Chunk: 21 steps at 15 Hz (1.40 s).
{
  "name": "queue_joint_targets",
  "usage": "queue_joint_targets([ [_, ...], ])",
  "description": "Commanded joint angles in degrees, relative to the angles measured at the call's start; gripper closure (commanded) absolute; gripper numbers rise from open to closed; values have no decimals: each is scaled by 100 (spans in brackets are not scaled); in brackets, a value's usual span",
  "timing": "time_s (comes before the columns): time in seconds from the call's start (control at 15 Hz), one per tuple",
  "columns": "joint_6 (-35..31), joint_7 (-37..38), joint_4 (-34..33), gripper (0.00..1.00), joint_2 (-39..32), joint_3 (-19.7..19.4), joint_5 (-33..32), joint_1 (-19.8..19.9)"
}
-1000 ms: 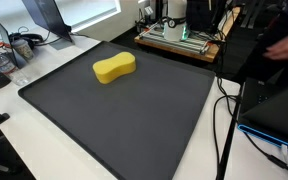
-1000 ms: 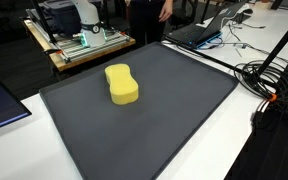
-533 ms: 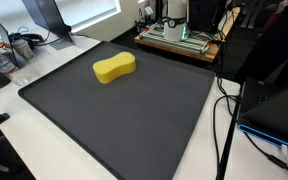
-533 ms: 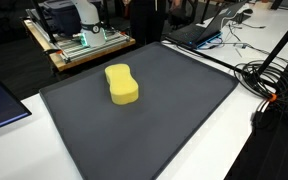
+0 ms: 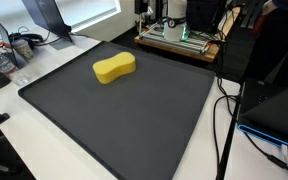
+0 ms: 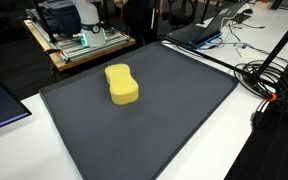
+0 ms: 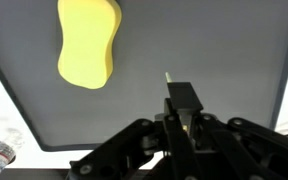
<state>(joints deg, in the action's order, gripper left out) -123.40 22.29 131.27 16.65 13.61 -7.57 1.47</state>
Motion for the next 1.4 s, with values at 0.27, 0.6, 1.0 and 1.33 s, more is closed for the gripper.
queue_joint_targets([
  [0.27,288,107,-468,87,-457,-212,-336,-153],
  [0.6,-90,436,-428,97,-627,-120,-539,-194],
  [1.0,-767,1682,-427,97,-1246,-1,-1913,-289],
  [1.33,-404,2986,-838,97,-2046,-219,-3506,-474],
])
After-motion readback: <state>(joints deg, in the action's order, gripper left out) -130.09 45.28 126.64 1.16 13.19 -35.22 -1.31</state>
